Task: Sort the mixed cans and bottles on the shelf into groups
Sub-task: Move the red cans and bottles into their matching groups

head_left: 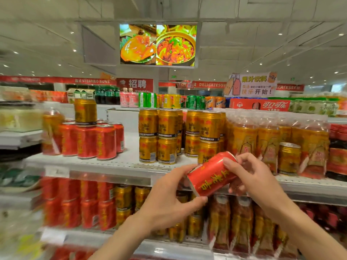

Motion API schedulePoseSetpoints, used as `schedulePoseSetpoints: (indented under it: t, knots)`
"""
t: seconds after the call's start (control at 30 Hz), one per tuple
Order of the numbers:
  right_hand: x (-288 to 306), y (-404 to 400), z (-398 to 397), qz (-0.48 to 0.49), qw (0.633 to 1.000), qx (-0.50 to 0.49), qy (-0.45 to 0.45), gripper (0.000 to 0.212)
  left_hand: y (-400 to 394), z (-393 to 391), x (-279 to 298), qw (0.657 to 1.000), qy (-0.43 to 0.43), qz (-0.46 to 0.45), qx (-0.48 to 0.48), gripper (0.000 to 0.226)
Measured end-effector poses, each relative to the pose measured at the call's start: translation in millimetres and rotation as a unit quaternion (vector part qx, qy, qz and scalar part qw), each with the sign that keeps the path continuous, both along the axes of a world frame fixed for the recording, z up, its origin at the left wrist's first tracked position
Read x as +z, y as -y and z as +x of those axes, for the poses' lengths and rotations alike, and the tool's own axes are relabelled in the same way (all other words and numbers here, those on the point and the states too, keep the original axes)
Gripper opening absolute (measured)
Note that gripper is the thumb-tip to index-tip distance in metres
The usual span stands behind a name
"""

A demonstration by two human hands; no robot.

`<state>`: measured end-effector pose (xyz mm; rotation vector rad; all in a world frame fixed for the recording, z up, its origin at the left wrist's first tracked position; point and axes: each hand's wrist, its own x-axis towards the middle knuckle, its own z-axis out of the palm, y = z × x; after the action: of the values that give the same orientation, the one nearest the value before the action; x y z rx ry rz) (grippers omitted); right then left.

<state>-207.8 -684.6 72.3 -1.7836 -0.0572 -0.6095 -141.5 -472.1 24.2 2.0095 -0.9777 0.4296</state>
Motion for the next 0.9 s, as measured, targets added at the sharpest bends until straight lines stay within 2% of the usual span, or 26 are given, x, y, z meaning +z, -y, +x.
schedulePoseSetpoints:
  t: [0.17, 0.37, 0.6, 0.9]
  knots:
    - [-9, -96, 31, 0.004, 0.999, 0.033, -0.002, 0.044, -102, 20, -3, 1.000, 0.004, -0.003, 0.026, 0.067]
    - [5, -179, 74, -0.014, 0.998, 0.066, 0.019, 0.043, -187, 47, 1, 0.997, 0.003, -0.016, 0.076, 0.067]
    - [19, -230, 122, -0.031, 0.992, 0.110, 0.046, 0.041, -237, 82, 11, 0.995, -0.005, -0.020, 0.100, 0.066]
    - [36, -257, 179, -0.058, 0.985, 0.146, 0.067, 0.040, -272, 120, 41, 0.988, 0.040, 0.005, 0.148, 0.062]
